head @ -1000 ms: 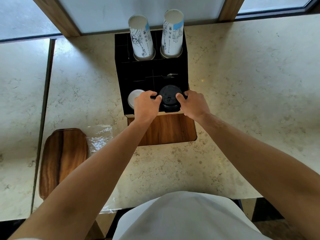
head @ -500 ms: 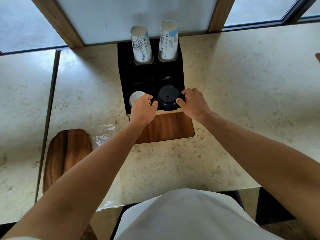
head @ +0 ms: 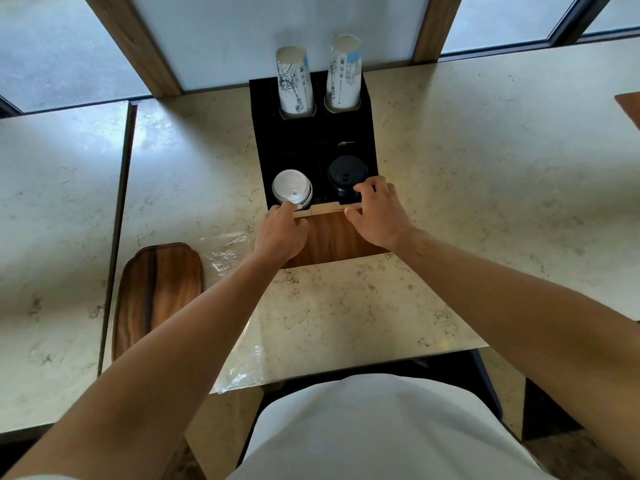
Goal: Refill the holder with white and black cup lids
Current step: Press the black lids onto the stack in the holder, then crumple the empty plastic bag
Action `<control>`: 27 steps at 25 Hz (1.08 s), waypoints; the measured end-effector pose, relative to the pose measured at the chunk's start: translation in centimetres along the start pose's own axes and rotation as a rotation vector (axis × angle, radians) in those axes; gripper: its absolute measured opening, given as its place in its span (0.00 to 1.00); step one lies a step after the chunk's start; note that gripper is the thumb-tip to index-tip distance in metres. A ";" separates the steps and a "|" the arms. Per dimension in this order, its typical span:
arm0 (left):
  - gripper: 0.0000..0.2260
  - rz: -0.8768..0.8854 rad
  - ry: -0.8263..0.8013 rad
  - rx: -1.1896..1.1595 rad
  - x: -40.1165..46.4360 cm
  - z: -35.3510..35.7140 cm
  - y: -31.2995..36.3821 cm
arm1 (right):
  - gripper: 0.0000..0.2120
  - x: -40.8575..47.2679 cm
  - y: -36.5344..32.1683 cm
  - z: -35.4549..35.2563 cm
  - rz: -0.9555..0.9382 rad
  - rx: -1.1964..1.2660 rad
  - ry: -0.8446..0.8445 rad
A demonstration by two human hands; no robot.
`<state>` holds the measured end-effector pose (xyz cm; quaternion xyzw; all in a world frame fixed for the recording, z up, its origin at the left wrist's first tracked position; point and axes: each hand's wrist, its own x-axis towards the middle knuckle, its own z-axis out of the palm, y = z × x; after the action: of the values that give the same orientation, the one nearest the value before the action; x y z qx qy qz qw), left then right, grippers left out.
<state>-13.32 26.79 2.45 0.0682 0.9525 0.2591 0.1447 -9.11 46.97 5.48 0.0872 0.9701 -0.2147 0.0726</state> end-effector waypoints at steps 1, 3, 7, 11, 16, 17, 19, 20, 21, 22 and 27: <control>0.12 -0.005 -0.002 0.002 -0.5 -0.1 -0.4 | 0.26 -0.5 -0.3 0.4 -0.004 0.004 0.014; 0.12 -0.019 0.004 -0.015 -1.5 -0.2 -0.9 | 0.25 -1.3 -1.2 1.4 -0.019 0.011 0.022; 0.19 -0.103 0.072 -0.073 -4.1 -0.5 -2.2 | 0.23 -2.7 -2.8 3.5 -0.089 0.038 -0.041; 0.20 -0.205 0.132 -0.099 -7.5 -0.9 -3.9 | 0.22 -3.6 -4.1 5.7 -0.164 0.043 -0.164; 0.21 -0.343 0.213 -0.060 -12.5 -1.7 -6.6 | 0.22 -5.1 -6.0 8.7 -0.233 0.054 -0.337; 0.20 -0.365 0.222 -0.050 -13.4 -1.8 -7.3 | 0.21 -5.3 -6.3 9.3 -0.233 0.059 -0.380; 0.20 -0.393 0.220 -0.047 -14.8 -1.8 -8.8 | 0.17 -5.9 -6.9 10.4 -0.219 0.072 -0.458; 0.19 -0.401 0.220 -0.050 -15.2 -1.8 -9.5 | 0.16 -6.1 -7.2 10.9 -0.206 0.091 -0.474; 0.19 -0.408 0.224 -0.058 -15.3 -2.0 -10.2 | 0.14 -6.3 -7.5 11.3 -0.188 0.121 -0.477; 0.19 -0.419 0.228 -0.072 -15.3 -2.2 -11.1 | 0.12 -6.4 -7.9 11.8 -0.167 0.149 -0.480; 0.12 -0.458 0.132 -0.074 -14.2 -2.8 -15.4 | 0.08 -6.3 -10.8 14.3 -0.002 0.241 -0.621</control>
<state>-1.53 9.37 0.27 -0.1719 0.9404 0.2583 0.1392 -3.64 30.26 -1.88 0.0248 0.8692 -0.3445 0.3539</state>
